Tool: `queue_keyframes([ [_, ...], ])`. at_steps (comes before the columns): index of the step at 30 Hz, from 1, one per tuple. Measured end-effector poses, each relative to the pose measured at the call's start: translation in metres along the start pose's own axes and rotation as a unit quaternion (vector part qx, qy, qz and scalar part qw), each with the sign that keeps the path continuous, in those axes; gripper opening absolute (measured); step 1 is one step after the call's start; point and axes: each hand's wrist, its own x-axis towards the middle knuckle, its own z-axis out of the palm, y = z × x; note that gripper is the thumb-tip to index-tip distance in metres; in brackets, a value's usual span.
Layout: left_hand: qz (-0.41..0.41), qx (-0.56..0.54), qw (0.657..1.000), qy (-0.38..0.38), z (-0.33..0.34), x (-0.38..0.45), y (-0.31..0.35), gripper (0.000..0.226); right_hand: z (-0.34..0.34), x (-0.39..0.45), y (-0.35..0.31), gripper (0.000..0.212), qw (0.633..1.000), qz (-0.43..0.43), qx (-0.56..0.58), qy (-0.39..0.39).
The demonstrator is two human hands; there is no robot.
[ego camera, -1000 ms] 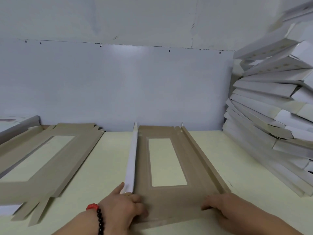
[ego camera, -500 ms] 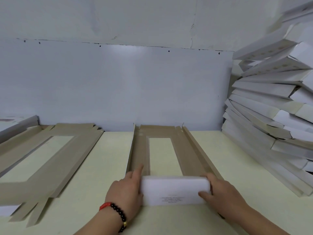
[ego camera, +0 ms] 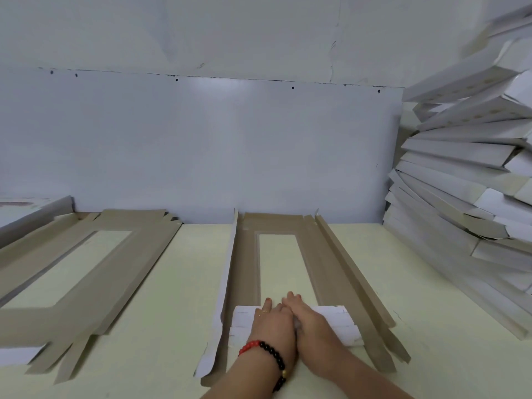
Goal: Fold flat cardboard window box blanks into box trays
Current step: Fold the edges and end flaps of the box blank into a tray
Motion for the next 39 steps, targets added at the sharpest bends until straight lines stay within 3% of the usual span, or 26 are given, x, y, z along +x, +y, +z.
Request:
queue_keyframes([
  [3,-0.021,-0.044,0.998,0.035,0.009,0.002,-0.003,0.062,0.002,0.01,-0.001,0.053,0.998,0.017,0.052,0.019],
  [6,-0.009,0.016,1.0,0.026,0.021,0.001,-0.017,0.069,0.008,0.011,0.015,0.053,0.994,-0.024,-0.093,-0.045],
  [10,-0.061,0.051,0.997,0.001,0.024,0.003,-0.024,0.065,0.002,0.011,0.034,0.059,0.958,0.024,-0.267,-0.101],
  [13,-0.092,0.058,0.994,-0.002,0.025,0.002,-0.027,0.068,-0.005,0.01,0.04,0.084,0.939,0.064,-0.314,-0.127],
  [15,-0.113,0.058,0.992,-0.007,0.025,0.001,-0.031,0.076,-0.009,0.01,0.046,0.081,0.931,0.096,-0.324,-0.138],
  [23,-0.169,0.019,0.985,0.023,0.017,-0.007,-0.043,0.1,-0.023,0.004,0.07,0.071,0.929,0.178,-0.31,-0.091],
  [30,-0.149,-0.041,0.981,0.118,0.01,-0.008,-0.054,0.066,-0.028,-0.003,0.084,0.05,0.944,0.179,-0.272,0.059],
  [34,-0.14,-0.133,0.972,0.132,-0.001,-0.011,-0.06,0.061,-0.033,-0.005,0.079,0.04,0.951,0.2,-0.171,0.159],
  [37,-0.135,-0.225,0.958,0.118,-0.009,-0.017,-0.063,0.065,-0.039,-0.007,0.077,0.04,0.963,0.195,-0.108,0.153],
  [39,-0.13,-0.329,0.928,0.115,-0.012,-0.02,-0.066,0.064,-0.047,-0.009,0.072,0.037,0.969,0.186,-0.028,0.161],
])
